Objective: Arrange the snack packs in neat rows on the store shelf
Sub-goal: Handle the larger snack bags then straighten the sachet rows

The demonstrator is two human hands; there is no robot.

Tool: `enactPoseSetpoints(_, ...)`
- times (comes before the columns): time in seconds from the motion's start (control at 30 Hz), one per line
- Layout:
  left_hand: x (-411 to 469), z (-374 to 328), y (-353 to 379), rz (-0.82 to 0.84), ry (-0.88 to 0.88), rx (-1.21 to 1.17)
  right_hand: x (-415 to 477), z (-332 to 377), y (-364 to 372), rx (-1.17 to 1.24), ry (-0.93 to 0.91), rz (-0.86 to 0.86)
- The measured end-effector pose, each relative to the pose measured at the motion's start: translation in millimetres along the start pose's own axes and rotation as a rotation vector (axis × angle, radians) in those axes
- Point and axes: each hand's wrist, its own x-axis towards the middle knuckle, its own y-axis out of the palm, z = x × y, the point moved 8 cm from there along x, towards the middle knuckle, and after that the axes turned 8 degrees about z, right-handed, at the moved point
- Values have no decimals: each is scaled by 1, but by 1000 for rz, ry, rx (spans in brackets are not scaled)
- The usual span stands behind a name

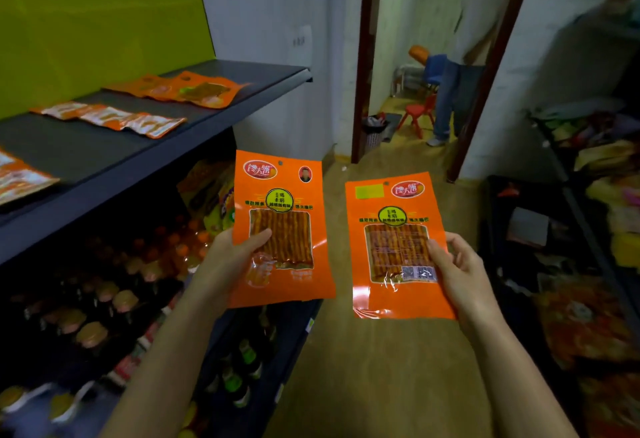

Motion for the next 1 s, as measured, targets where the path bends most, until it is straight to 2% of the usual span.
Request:
enactPoseSetpoints(0.2, 77, -16, 42, -132, 0, -64, 125, 13, -28, 53, -56, 128)
enactPoseSetpoints(0.43, 147, -72, 70, -300, 76, -162, 271, 61, -28, 17, -147, 328)
enactPoseSetpoints(0.7, 210, -132, 58, -474, 138, -138, 395, 92, 24, 20, -251, 491)
enactPoseSetpoints(0.87, 263, -177, 38, -519, 296, -91, 462, 118, 63, 78, -288, 549)
enactPoseSetpoints(1.0, 315, -216, 4, -622, 374, -25, 510, 150, 99, 131, -314, 585)
